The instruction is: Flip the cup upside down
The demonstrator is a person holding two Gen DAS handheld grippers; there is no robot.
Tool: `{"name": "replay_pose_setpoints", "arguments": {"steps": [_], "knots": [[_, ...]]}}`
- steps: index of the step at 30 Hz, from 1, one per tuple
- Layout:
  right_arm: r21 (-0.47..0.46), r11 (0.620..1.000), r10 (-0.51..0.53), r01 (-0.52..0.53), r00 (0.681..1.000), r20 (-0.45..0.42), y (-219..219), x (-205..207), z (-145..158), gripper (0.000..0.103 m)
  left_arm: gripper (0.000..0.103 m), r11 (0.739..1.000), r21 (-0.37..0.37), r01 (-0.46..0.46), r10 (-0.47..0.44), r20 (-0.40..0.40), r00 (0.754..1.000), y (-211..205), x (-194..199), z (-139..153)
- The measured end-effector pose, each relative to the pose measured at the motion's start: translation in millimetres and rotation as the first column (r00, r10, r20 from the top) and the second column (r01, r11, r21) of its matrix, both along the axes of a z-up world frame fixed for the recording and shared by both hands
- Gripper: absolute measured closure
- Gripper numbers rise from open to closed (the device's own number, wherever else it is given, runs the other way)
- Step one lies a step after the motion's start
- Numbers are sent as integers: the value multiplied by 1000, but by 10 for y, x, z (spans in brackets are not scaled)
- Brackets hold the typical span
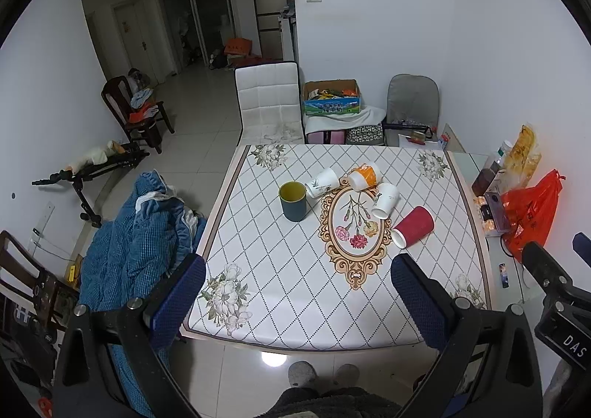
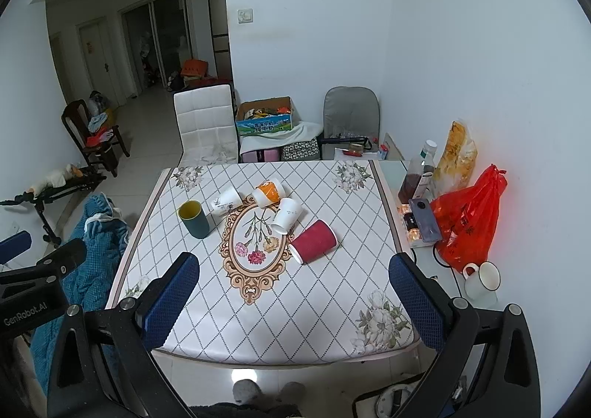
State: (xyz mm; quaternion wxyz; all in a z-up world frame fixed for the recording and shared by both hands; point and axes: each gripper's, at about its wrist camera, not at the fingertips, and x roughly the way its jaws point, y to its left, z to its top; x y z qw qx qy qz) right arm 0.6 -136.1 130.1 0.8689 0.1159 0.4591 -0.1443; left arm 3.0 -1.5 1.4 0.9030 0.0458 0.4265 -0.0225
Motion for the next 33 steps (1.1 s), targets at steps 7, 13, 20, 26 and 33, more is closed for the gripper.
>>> {"name": "replay_pose_setpoints", "arguments": {"steps": [7,13,20,26,33], "knots": [[-5,1000,-9,9,1000,8,20,51,6,0,0,1000,-3,0,0,1,1000,5,4,3],[-5,1000,-10,10,1000,13,2,73,100,0,0,1000,-6,-5,5,1,1000,-10,88,58],[-1,1000,-4,4,1000,20,-10,92,122,0,0,1000,-5,-5,5,4,1000,-8,139,81],[0,1000,2,-2,1000,25,34,71,130,0,0,1000,-7,-5,5,6,1000,-8,145,85],[-1,1000,4,-4,1000,25,43,63,129,0,0,1000,-9,-5,5,8,1000,-9,144,94]]}}
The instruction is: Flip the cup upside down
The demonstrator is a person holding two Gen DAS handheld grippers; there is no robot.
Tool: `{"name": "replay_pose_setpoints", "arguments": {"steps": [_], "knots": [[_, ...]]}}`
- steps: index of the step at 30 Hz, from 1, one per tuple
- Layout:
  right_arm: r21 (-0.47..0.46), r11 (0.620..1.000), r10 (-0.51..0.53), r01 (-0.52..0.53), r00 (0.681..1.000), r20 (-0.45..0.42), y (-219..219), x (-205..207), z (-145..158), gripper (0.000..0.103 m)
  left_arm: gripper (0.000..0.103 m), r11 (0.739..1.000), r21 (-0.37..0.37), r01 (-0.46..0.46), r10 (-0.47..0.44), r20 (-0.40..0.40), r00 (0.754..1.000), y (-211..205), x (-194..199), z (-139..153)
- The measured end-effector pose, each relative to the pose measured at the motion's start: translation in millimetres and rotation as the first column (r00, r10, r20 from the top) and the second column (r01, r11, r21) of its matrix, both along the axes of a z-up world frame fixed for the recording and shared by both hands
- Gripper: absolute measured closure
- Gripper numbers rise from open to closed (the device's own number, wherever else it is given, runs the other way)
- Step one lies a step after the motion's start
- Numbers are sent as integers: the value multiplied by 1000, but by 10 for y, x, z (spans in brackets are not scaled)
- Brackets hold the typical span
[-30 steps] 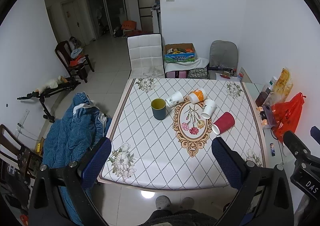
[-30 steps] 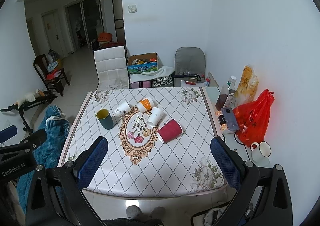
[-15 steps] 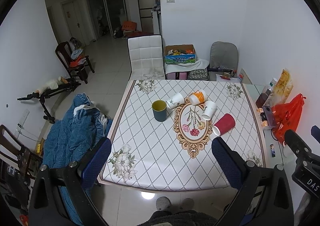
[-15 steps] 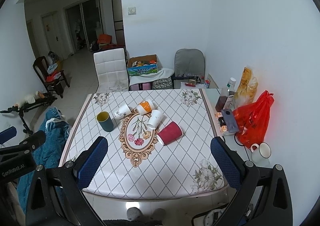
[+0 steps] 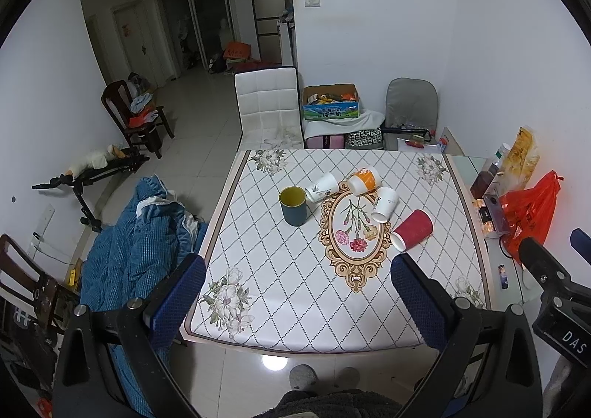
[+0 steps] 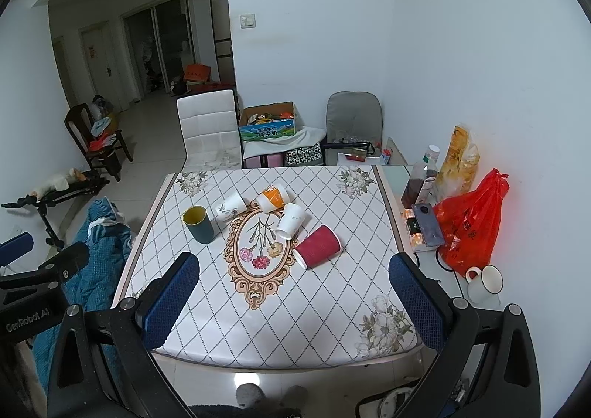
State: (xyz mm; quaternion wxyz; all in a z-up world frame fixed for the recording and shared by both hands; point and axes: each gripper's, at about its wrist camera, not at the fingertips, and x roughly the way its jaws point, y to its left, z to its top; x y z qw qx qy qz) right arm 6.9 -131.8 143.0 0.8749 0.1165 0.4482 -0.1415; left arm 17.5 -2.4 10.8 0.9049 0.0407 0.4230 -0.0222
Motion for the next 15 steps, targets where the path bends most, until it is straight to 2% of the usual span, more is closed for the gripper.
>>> {"name": "replay_pose_setpoints", "arguments": {"steps": [15], "knots": [[8,1000,2,-2,1000,7,8,-19,19,0,0,1000,1,4,-4,16,1000,-26,-99,101]]}}
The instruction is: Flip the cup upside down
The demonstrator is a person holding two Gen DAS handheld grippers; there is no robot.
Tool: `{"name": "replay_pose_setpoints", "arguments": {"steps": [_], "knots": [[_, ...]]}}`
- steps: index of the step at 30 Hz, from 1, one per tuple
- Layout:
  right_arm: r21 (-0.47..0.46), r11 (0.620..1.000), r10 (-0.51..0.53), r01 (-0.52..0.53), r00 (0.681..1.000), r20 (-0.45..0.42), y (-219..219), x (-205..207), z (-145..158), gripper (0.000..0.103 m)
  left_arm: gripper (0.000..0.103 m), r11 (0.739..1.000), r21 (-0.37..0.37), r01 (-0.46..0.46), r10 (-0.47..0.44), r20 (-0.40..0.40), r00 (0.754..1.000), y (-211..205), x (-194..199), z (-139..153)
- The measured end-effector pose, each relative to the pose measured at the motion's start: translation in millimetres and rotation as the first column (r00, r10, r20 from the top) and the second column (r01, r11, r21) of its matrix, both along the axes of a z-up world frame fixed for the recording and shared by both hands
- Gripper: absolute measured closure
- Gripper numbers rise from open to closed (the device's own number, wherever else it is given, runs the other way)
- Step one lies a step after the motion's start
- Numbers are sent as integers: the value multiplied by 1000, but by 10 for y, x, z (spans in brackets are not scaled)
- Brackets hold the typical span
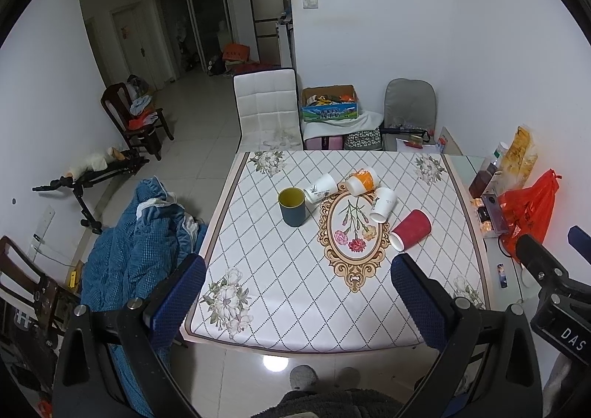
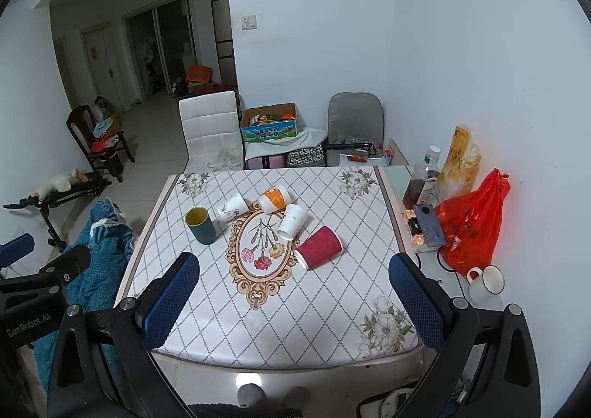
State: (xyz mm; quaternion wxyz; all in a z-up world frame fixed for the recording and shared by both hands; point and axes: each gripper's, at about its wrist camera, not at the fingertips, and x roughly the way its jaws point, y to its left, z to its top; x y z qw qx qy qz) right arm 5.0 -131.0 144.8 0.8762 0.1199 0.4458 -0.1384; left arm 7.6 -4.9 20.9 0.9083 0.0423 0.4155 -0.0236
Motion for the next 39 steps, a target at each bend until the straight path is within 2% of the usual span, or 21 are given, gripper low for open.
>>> {"name": "replay_pose_setpoints", "arguments": {"steps": [15,20,24,29,39], "knots": [[13,1000,-27,27,1000,6,-1,-9,-19,0,0,999,1,46,-46,-7,999,26,25,-39],[20,997,-71,72,997,-25,-50,90,-190,0,0,998,4,58,-58,-9,998,38,170,-170],[21,994,-109,111,990,-91,-48,240,-525,0,0,997,29,70,-69,-32,997,38,369,-380],[41,987,-144,155,970,-195,-62,402,-1086,0,0,992,61,111,-105,-103,989,-41,654,-755],[56,974,-183,221,905,-384,-306,544,-2198,0,0,978,120,169,-131,-273,953,-367,1146,-1563]]}}
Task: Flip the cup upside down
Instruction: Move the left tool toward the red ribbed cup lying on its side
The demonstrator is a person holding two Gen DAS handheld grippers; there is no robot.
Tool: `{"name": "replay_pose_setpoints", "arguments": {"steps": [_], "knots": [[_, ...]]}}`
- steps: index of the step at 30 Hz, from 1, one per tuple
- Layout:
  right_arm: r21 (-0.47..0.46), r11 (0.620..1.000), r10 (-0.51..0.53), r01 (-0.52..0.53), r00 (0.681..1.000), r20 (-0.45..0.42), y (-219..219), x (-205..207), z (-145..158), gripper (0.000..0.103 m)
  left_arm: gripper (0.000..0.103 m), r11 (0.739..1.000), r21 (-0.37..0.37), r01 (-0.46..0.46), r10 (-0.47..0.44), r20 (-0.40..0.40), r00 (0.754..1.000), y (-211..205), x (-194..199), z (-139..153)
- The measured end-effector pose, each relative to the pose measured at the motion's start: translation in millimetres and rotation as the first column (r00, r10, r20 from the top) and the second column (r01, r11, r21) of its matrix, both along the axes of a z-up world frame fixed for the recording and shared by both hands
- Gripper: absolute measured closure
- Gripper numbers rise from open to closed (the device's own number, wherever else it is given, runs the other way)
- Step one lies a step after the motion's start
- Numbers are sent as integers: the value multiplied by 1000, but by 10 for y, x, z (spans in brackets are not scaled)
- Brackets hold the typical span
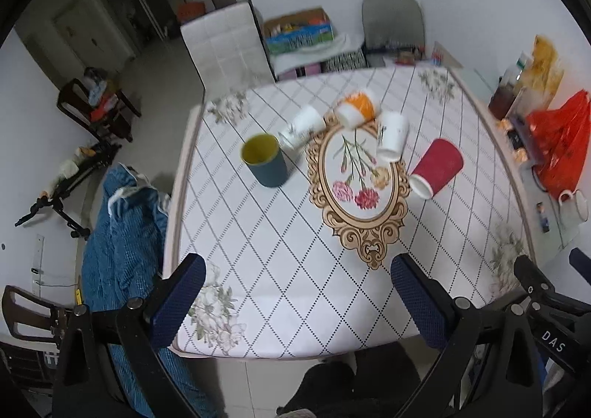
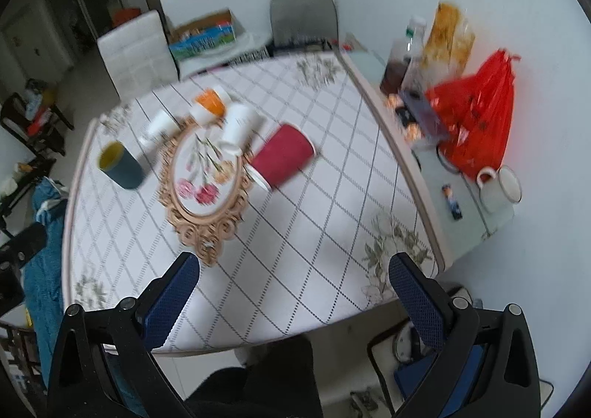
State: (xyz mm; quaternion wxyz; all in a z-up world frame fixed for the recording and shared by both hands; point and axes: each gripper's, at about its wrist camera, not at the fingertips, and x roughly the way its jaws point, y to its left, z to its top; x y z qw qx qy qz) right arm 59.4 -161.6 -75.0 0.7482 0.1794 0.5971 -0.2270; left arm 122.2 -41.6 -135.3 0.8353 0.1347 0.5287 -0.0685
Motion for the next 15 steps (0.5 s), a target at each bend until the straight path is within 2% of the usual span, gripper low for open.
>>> {"name": "replay_pose_setpoints", "arguments": {"steps": [6,15], "knots": [[57,998,6,1,994,-106,-253,90,-703,0,0,999,43,-6,11,-108,994,-271,339,-447],[138,990,28,5,971,-237,-644,180,-1502,0,0,994,105,29,-5,-221,975,-910,929,-1071]]}}
